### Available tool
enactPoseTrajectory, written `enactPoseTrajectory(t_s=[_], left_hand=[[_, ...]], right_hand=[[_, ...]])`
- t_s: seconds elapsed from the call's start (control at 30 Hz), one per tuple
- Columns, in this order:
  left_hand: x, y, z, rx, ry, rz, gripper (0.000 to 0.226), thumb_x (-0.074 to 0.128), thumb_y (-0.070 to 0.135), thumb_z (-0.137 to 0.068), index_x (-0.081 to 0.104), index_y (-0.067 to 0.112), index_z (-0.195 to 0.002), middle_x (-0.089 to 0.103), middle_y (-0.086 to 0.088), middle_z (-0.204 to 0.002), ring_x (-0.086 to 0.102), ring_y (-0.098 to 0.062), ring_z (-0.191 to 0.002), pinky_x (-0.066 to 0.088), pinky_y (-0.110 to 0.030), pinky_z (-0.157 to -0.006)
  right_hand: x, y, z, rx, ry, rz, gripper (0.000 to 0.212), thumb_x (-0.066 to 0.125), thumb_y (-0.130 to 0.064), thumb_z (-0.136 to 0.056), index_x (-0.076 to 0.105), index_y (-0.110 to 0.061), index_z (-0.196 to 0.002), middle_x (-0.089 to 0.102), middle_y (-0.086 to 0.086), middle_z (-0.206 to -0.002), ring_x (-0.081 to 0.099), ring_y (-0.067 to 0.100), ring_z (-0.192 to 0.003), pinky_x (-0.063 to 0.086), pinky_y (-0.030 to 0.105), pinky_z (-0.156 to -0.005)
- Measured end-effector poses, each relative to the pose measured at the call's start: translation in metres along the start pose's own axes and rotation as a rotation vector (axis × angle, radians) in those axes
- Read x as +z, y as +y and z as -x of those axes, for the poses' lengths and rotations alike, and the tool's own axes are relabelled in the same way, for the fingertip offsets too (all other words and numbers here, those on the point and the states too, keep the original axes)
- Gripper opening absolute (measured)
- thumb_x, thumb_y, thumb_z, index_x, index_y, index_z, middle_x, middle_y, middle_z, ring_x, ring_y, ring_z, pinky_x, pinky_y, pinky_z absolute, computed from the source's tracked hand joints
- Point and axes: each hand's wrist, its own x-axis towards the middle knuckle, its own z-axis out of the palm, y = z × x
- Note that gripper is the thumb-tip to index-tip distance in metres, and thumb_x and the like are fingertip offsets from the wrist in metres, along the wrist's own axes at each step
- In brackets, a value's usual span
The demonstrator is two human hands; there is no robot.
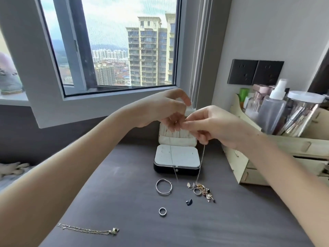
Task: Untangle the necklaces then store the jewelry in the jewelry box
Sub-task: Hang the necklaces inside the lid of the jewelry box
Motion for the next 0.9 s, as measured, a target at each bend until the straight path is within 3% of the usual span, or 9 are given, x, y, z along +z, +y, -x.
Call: enactPoseTrajectory(t_s=[0.17, 0.33, 0.4, 0.5, 0.63, 0.8, 0.9], left_hand=[[-0.006, -0.001, -0.013, 0.084, 0.059, 0.057, 0.019, 0.042, 0.008, -0.096, 0.051, 0.012, -0.112, 0.061, -0.016, -0.083, 0.063, -0.025, -0.071, 0.057, -0.032, -0.065], [-0.016, -0.028, -0.038, 0.12, 0.127, 0.145, 0.02, 0.045, 0.007, -0.095, 0.053, 0.002, -0.113, 0.061, -0.022, -0.102, 0.065, -0.034, -0.094, 0.056, -0.041, -0.085], [-0.015, -0.05, -0.052, 0.097, 0.188, 0.099, 0.016, 0.051, 0.007, -0.091, 0.058, 0.009, -0.104, 0.064, -0.018, -0.101, 0.064, -0.032, -0.098, 0.054, -0.041, -0.089], [-0.005, -0.091, -0.077, 0.066, 0.32, -0.127, 0.012, 0.056, 0.01, -0.082, 0.063, 0.018, -0.088, 0.068, -0.005, -0.093, 0.063, -0.026, -0.091, 0.05, -0.032, -0.083], [0.02, -0.149, -0.101, 0.058, 0.394, -0.419, 0.034, 0.044, -0.004, -0.079, 0.067, 0.011, -0.099, 0.067, -0.001, -0.104, 0.059, -0.017, -0.096, 0.042, -0.021, -0.076], [0.036, -0.2, -0.127, 0.094, 0.467, -0.741, 0.041, 0.045, -0.002, -0.074, 0.065, 0.015, -0.104, 0.065, 0.004, -0.106, 0.05, -0.024, -0.1, 0.033, -0.032, -0.082], [0.043, -0.217, -0.135, 0.112, 0.482, -0.806, 0.037, 0.046, 0.002, -0.061, 0.068, 0.017, -0.086, 0.067, 0.006, -0.081, 0.056, -0.026, -0.077, 0.033, -0.033, -0.068]], right_hand=[[-0.018, -0.013, -0.014, -0.033, 0.05, 0.016, 0.02, 0.064, -0.024, -0.087, 0.068, -0.011, -0.073, 0.054, 0.0, -0.052, 0.045, 0.011, -0.045, 0.042, 0.023, -0.046], [-0.03, -0.018, -0.044, -0.113, 0.12, -0.096, 0.016, 0.059, -0.017, -0.091, 0.063, -0.006, -0.081, 0.064, 0.007, -0.064, 0.059, 0.016, -0.055, 0.053, 0.027, -0.056], [-0.034, -0.016, -0.06, -0.125, 0.154, -0.143, 0.016, 0.059, -0.015, -0.092, 0.063, -0.005, -0.08, 0.066, 0.01, -0.069, 0.063, 0.019, -0.059, 0.055, 0.029, -0.059], [-0.041, -0.008, -0.083, -0.129, 0.235, -0.187, 0.016, 0.059, -0.015, -0.092, 0.062, -0.004, -0.08, 0.067, 0.011, -0.071, 0.063, 0.019, -0.06, 0.056, 0.03, -0.06], [-0.054, 0.002, -0.109, -0.146, 0.311, -0.193, 0.016, 0.06, -0.015, -0.091, 0.062, -0.006, -0.077, 0.067, 0.008, -0.068, 0.063, 0.018, -0.059, 0.056, 0.032, -0.061], [-0.062, 0.011, -0.139, -0.184, 0.321, -0.203, 0.015, 0.06, -0.014, -0.091, 0.061, -0.007, -0.077, 0.067, 0.007, -0.067, 0.061, 0.018, -0.057, 0.054, 0.029, -0.058], [-0.065, 0.016, -0.157, -0.193, 0.315, -0.2, 0.015, 0.06, -0.013, -0.091, 0.061, -0.007, -0.078, 0.066, 0.008, -0.068, 0.061, 0.017, -0.057, 0.054, 0.03, -0.058]])
